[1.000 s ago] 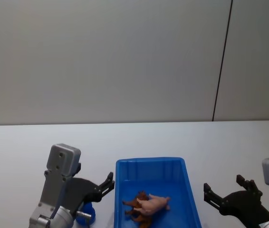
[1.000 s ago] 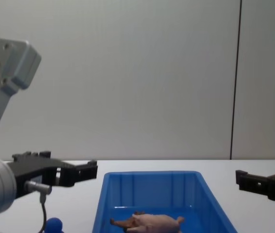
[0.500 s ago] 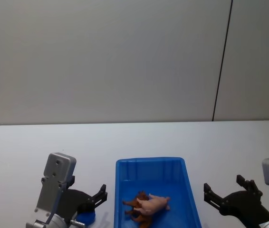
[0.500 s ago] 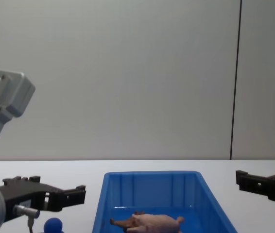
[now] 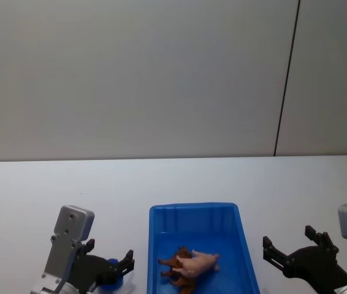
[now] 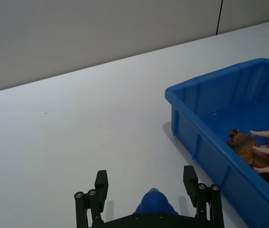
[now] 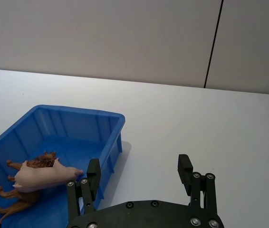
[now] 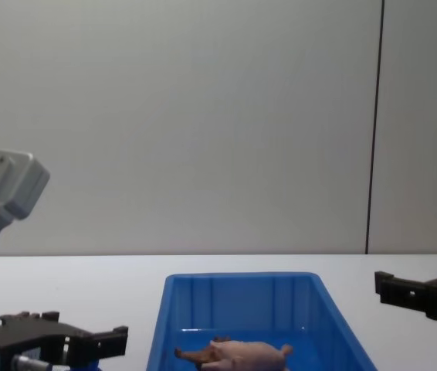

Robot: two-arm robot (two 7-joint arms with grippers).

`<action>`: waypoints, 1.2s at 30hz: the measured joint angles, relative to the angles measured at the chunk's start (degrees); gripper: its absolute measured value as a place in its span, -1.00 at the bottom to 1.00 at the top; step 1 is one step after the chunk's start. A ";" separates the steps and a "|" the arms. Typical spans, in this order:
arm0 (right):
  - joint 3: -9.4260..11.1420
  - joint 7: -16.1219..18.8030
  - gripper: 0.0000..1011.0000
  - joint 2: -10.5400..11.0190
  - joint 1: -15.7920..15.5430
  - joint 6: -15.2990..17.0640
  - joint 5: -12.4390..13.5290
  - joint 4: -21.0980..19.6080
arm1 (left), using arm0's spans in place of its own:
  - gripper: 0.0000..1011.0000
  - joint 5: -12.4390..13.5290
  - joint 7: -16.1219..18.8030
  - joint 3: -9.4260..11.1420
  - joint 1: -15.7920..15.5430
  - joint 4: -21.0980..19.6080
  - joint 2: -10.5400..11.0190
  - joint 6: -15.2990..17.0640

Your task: Pick up the two dolls from the table and place them into the box.

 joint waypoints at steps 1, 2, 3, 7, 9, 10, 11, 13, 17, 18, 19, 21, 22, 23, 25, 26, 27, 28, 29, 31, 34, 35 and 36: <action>0.00 0.00 0.98 0.00 0.00 0.00 0.00 0.00 | 0.98 -0.09 -0.21 -0.03 -0.02 0.13 -0.01 0.00; 0.00 0.01 0.98 0.00 0.00 0.00 0.00 0.00 | 0.98 -0.16 -0.40 -0.07 -0.03 0.38 -0.02 0.01; 0.00 0.00 0.98 0.00 0.00 0.00 0.00 0.00 | 0.92 -0.35 -0.81 -0.12 -0.04 0.74 -0.03 0.02; 0.00 0.00 0.98 0.00 0.00 0.00 0.00 0.00 | 0.76 -0.87 -1.65 -0.26 -0.02 1.62 -0.03 0.12; 0.00 0.01 0.98 0.00 0.00 0.00 0.00 0.00 | 0.63 -1.04 -1.91 -0.30 0.04 1.89 -0.02 0.16; 0.00 0.01 0.98 0.00 0.00 0.00 0.00 0.00 | 0.59 -1.12 -2.00 -0.32 0.09 1.98 -0.01 0.17; 0.00 0.01 0.98 0.00 0.00 0.00 0.00 0.00 | 0.52 -1.27 -2.18 -0.37 0.19 2.18 0.01 0.19; 0.00 0.00 0.98 0.00 0.00 0.00 0.00 0.00 | 0.41 -1.42 -2.36 -0.41 0.29 2.33 0.03 0.20; 0.00 0.00 0.98 0.00 0.00 0.00 0.00 0.00 | 0.17 -1.62 -2.74 -0.49 0.47 2.63 0.09 0.20; 0.00 0.01 0.98 0.00 0.00 0.00 0.00 0.00 | 0.14 -1.65 -2.81 -0.50 0.50 2.69 0.09 0.20; 0.00 0.01 0.98 0.00 0.00 0.00 0.00 0.00 | 0.05 -1.74 -2.99 -0.53 0.56 2.80 0.11 0.17; 0.00 0.01 0.98 0.00 0.00 0.00 0.00 0.00 | -0.07 -1.77 -3.15 -0.56 0.60 2.89 0.11 0.11; 0.00 0.00 0.98 0.00 0.00 0.00 0.00 0.00 | -0.15 -1.78 -3.30 -0.57 0.65 2.98 0.11 0.01; 0.00 0.01 0.98 0.00 0.00 0.00 0.00 0.00 | -0.28 -1.78 -3.38 -0.58 0.67 3.02 0.11 -0.06; 0.00 0.01 0.98 0.00 0.00 0.00 0.00 0.00 | -0.30 -1.78 -3.62 -0.61 0.71 3.12 0.12 -0.30; 0.00 0.00 0.98 0.00 0.00 0.00 0.00 0.00 | -0.35 -1.78 -3.69 -0.62 0.72 3.15 0.11 -0.38; 0.00 0.00 0.98 0.00 0.00 0.00 0.00 0.00 | -0.38 -1.71 -3.86 -0.64 0.75 3.17 0.12 -0.56; 0.00 0.01 0.98 0.00 0.00 0.00 0.00 0.00 | -0.39 -1.65 -3.94 -0.64 0.76 3.17 0.11 -0.64; 0.00 0.01 0.98 0.00 0.00 0.00 0.00 0.00 | -0.40 -1.59 -4.02 -0.65 0.77 3.17 0.12 -0.73; 0.00 0.00 0.98 0.00 0.00 0.00 0.00 0.00 | -0.43 -1.39 -4.29 -0.67 0.78 3.11 0.11 -0.97; 0.00 0.01 0.98 0.00 0.00 0.00 0.00 0.00 | -0.46 -1.13 -4.58 -0.69 0.78 2.84 0.11 -1.22; 0.00 0.01 0.98 0.00 0.00 0.00 0.00 0.00 | -0.49 -0.96 -4.77 -0.72 0.78 2.60 0.11 -1.38; 0.00 0.01 0.98 0.00 0.00 0.00 0.00 0.00 | -0.49 -0.87 -4.85 -0.74 0.77 2.42 0.11 -1.45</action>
